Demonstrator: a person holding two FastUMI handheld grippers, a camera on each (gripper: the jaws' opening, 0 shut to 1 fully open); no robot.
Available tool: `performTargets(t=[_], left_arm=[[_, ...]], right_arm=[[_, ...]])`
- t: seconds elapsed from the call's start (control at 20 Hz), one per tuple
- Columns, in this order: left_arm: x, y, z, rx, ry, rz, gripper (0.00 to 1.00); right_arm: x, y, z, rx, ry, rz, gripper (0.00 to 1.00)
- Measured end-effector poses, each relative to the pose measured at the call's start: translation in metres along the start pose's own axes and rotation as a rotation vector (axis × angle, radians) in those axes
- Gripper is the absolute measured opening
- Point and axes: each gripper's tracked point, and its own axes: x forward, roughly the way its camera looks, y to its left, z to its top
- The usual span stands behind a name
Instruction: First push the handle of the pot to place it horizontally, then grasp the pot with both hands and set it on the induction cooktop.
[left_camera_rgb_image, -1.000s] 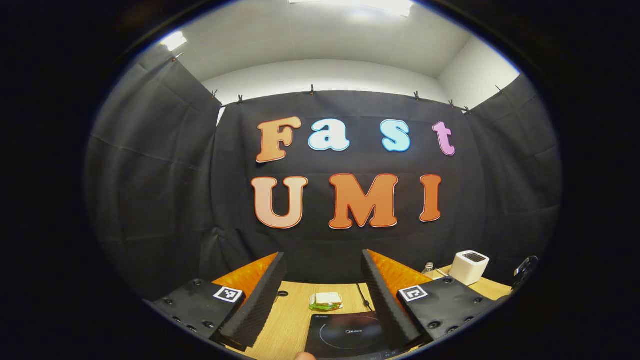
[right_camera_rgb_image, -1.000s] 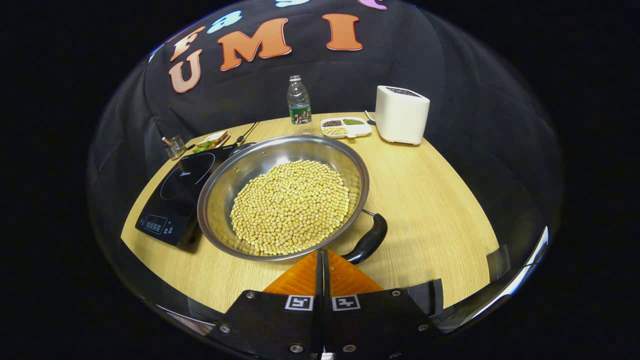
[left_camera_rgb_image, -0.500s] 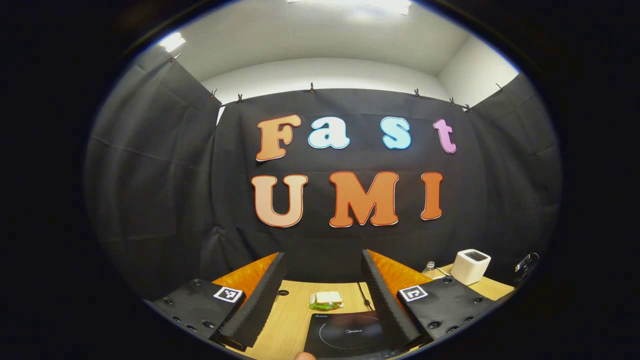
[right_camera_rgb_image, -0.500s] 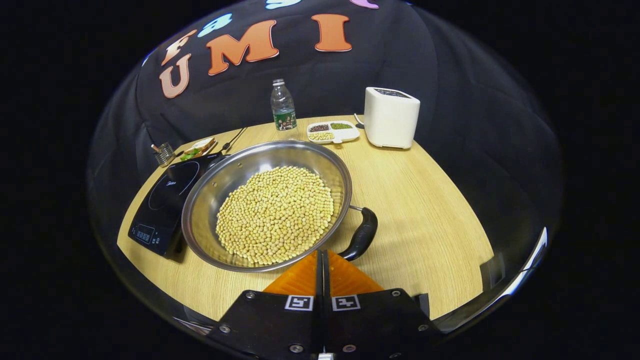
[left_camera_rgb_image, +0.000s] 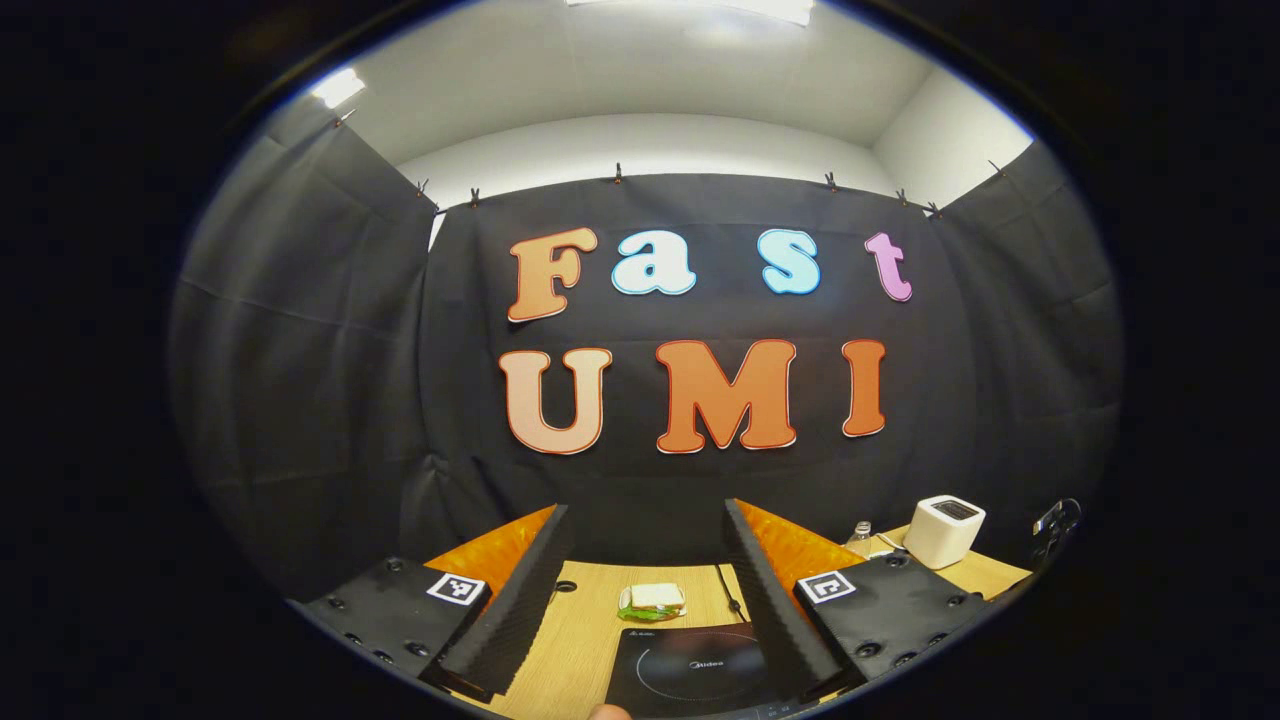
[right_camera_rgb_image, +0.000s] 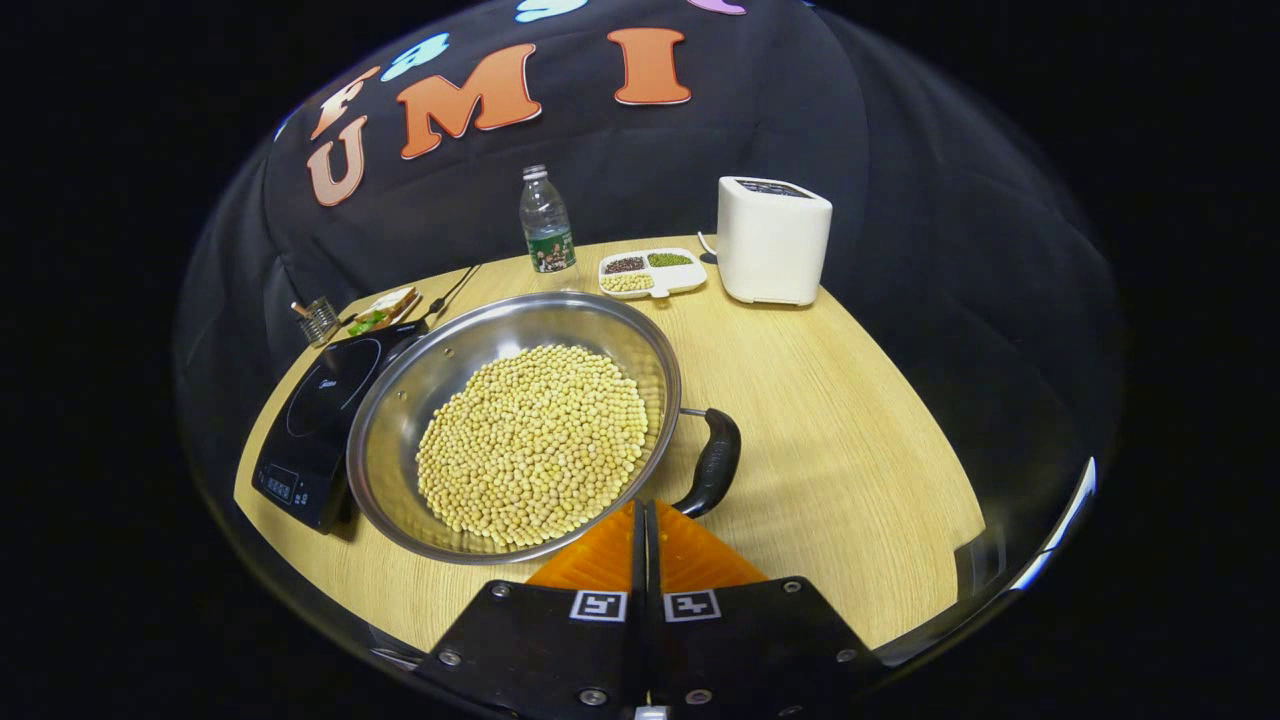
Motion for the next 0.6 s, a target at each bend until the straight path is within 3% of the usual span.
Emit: performTargets(t=[0.6], left_arm=[[0.019,-0.01,-0.015,-0.002,0.031,0.009,0.99]], right_arm=[[0.026,-0.019,0.024,-0.006,-0.013,-0.012,0.0]])
